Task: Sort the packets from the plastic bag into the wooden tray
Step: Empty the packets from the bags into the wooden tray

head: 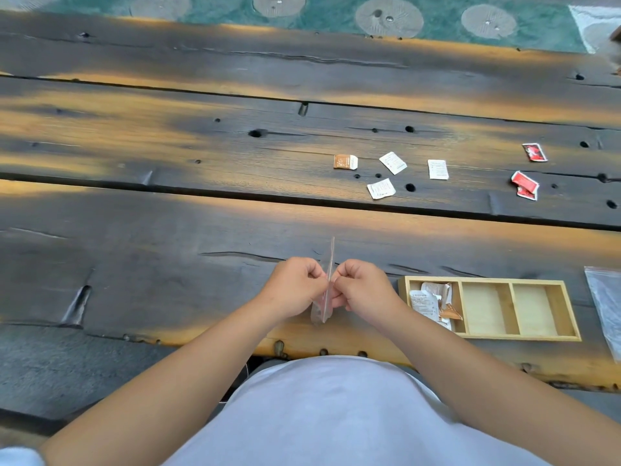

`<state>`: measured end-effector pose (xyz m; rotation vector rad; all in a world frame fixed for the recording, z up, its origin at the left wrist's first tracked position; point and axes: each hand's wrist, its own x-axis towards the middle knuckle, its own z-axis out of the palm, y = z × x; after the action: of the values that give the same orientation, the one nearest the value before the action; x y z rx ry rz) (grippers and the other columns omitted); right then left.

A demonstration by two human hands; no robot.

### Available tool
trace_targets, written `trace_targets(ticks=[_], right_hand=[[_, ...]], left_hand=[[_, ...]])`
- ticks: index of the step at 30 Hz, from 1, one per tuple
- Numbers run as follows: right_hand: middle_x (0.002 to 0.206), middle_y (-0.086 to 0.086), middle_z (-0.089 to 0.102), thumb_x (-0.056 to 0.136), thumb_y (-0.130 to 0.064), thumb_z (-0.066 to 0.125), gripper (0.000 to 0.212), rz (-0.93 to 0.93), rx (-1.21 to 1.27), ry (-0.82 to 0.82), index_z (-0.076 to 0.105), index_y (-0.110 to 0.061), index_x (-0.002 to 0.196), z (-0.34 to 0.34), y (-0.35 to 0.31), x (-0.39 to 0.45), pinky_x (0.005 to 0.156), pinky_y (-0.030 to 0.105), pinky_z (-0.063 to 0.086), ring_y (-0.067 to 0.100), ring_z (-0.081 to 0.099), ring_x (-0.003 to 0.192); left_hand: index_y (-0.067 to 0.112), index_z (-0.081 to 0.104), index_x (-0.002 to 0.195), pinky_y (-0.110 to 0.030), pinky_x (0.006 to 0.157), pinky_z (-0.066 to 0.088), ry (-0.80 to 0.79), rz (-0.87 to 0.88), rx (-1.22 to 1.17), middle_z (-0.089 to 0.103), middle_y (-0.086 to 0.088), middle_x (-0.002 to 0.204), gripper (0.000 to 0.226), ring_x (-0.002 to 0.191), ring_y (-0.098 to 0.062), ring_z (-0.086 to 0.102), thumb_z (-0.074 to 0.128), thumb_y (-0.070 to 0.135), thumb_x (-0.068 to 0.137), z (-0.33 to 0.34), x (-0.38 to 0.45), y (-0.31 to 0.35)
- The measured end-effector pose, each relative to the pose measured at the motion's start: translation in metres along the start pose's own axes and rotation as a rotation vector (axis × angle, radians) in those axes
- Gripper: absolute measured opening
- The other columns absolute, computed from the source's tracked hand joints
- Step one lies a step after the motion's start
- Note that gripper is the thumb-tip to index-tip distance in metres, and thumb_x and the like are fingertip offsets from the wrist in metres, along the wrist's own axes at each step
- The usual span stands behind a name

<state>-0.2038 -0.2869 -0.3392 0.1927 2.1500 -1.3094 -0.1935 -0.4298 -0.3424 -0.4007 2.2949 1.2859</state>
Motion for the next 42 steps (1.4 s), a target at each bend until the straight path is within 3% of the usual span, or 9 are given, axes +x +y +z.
trace_targets(ticks=[5,12,15,19,23,27,35,40,42], right_hand=[[0.067,0.004,0.075,0.088,-0.025,0.053,0.025,-0.013,-0.162,0.022,0.066,-0.009,0.076,0.007,0.005,0.001,0.076,0.044,0.058,0.018,0.071,0.068],[0.067,0.002,0.071,0.096,-0.011,0.049,0.026,-0.071,-0.184,-0.038,0.067,0.005,0.087,0.001,0.005,0.002,0.049,0.007,0.041,-0.004,0.061,0.048],[0.065,-0.001,0.069,0.099,-0.011,0.048,0.028,-0.071,-0.159,-0.105,0.068,0.002,0.084,-0.002,0.006,0.004,0.049,0.006,0.041,-0.004,0.061,0.047],[0.068,-0.001,0.069,0.098,-0.012,0.048,0.028,-0.104,-0.229,-0.186,0.068,-0.010,0.078,-0.005,0.004,0.005,0.054,0.008,0.044,-0.003,0.061,0.051],[0.069,0.001,0.071,0.097,-0.012,0.049,0.032,-0.138,-0.297,-0.206,0.065,-0.015,0.069,-0.010,-0.002,0.011,0.058,0.013,0.045,0.000,0.063,0.054],[0.054,-0.014,0.063,0.096,-0.012,0.051,0.040,-0.182,-0.401,-0.202,0.060,-0.025,0.059,-0.011,-0.007,0.014,0.055,0.008,0.040,-0.007,0.059,0.050],[0.065,-0.002,0.060,0.091,-0.016,0.053,0.034,-0.248,-0.579,-0.199,0.056,-0.023,0.058,-0.006,-0.012,0.014,0.064,0.031,0.042,0.018,0.053,0.068],[0.068,0.009,0.058,0.087,-0.024,0.051,0.025,-0.119,-0.701,0.044,0.061,-0.010,0.069,-0.036,0.000,0.026,0.061,0.034,0.043,0.034,0.059,0.078],[0.069,0.009,0.059,0.086,-0.027,0.051,0.024,-0.119,-0.772,0.022,0.060,-0.011,0.069,-0.041,0.001,0.026,0.058,0.032,0.041,0.034,0.059,0.076]], left_hand=[[0.018,0.060,0.064,-0.023,0.056,0.040,-0.068,-0.007,0.003,0.056,0.010,0.052,0.016,0.053,-0.008,0.050,0.060,0.006,0.074,0.004,0.000,-0.002],[0.021,0.060,0.066,-0.021,0.056,0.042,-0.028,0.033,-0.015,0.059,0.010,0.050,0.021,0.046,0.002,0.052,0.059,0.014,0.085,0.004,0.000,-0.009],[0.020,0.065,0.068,-0.017,0.053,0.040,-0.043,0.106,0.140,0.063,0.008,0.059,0.013,0.049,0.006,0.053,0.065,0.018,0.081,0.000,0.000,-0.008],[0.016,0.069,0.072,-0.027,0.061,0.049,-0.096,0.165,0.312,0.066,0.006,0.063,0.010,0.061,-0.006,0.057,0.069,0.025,0.076,-0.008,0.002,-0.005],[0.015,0.068,0.068,-0.018,0.054,0.044,-0.146,0.158,0.254,0.060,0.012,0.050,0.019,0.049,0.004,0.053,0.065,0.020,0.085,-0.015,0.004,-0.003],[0.012,0.064,0.063,-0.025,0.061,0.051,-0.106,0.136,0.221,0.063,0.007,0.055,0.023,0.058,-0.009,0.062,0.060,0.018,0.085,-0.012,0.007,-0.004],[0.017,0.046,0.049,-0.030,0.059,0.037,-0.129,0.060,0.082,0.049,-0.002,0.051,0.037,0.057,-0.020,0.046,0.053,0.013,0.085,-0.005,0.003,-0.010],[0.014,0.034,0.053,-0.031,0.053,0.025,0.162,-0.005,0.279,0.039,-0.002,0.053,0.035,0.060,-0.025,0.040,0.049,0.016,0.084,-0.034,0.008,-0.029],[0.015,0.032,0.053,-0.030,0.050,0.023,0.139,0.012,0.365,0.039,-0.002,0.053,0.035,0.058,-0.026,0.041,0.050,0.019,0.082,-0.039,0.006,-0.030]])
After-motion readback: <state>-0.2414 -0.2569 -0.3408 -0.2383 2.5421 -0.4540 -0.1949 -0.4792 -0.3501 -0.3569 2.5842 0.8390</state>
